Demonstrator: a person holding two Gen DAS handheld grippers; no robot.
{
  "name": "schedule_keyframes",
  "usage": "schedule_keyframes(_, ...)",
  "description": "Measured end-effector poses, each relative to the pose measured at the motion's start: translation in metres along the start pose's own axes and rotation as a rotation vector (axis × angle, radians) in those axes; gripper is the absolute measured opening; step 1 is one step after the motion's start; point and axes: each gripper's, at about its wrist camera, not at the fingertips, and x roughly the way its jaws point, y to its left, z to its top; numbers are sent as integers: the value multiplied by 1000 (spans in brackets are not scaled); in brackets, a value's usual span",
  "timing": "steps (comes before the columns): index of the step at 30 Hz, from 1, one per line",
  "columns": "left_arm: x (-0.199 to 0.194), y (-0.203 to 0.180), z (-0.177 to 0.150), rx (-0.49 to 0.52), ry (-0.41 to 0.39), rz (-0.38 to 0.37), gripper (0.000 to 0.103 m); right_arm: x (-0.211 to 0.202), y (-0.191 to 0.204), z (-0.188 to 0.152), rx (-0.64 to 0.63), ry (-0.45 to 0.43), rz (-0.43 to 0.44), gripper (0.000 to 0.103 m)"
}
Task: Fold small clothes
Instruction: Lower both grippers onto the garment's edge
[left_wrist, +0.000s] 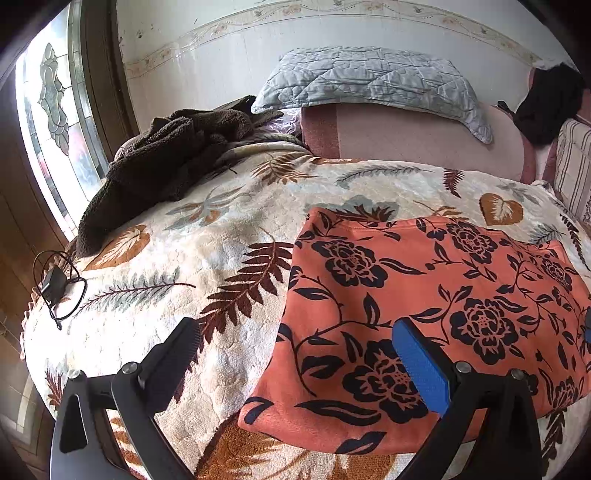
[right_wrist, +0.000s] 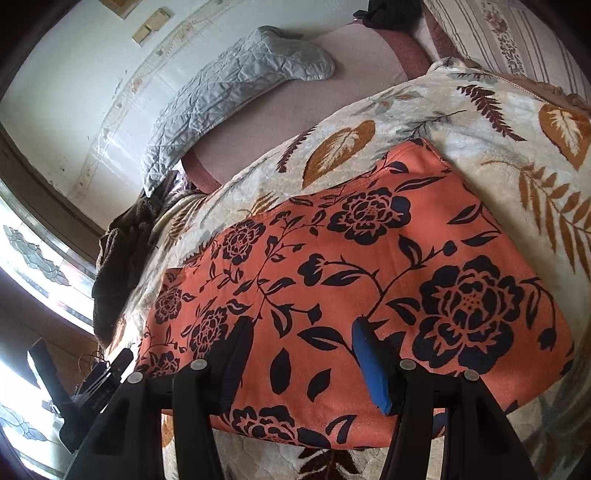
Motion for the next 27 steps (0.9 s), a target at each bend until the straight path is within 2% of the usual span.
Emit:
schedule_keyframes(7,7,5,-2,-19,17,5,103,22,-8,-9,2,90,-86,58)
schedule_keyframes(12,3,9,-2,-26,2,2,103,15,-5,-14,-24,74,-81,58)
schedule_keyframes(18,2,7,0,-23,-8,-3,103,-8,5,-10,-68,-28,-30,58)
schedule_keyframes(21,7,3,-2,-11,4,-7,103,9,-3,-11,-50,75,-80,58)
schedule_keyframes(22,11,0,-3,-2,17,-5,103,15,-7,-12,-39,114,-82,58)
schedule_keyframes(24,23,-4,-7,14,77,-7,103,5,-11,-11,-17,95,-40,58)
schedule_keyframes(26,41,-7,-12,30,176,-4,103,-15,-19,-11,25,58,24,59)
schedule_keyframes(27,53,-8,-17,46,240,7,103,-23,-26,-13,59,52,32,62)
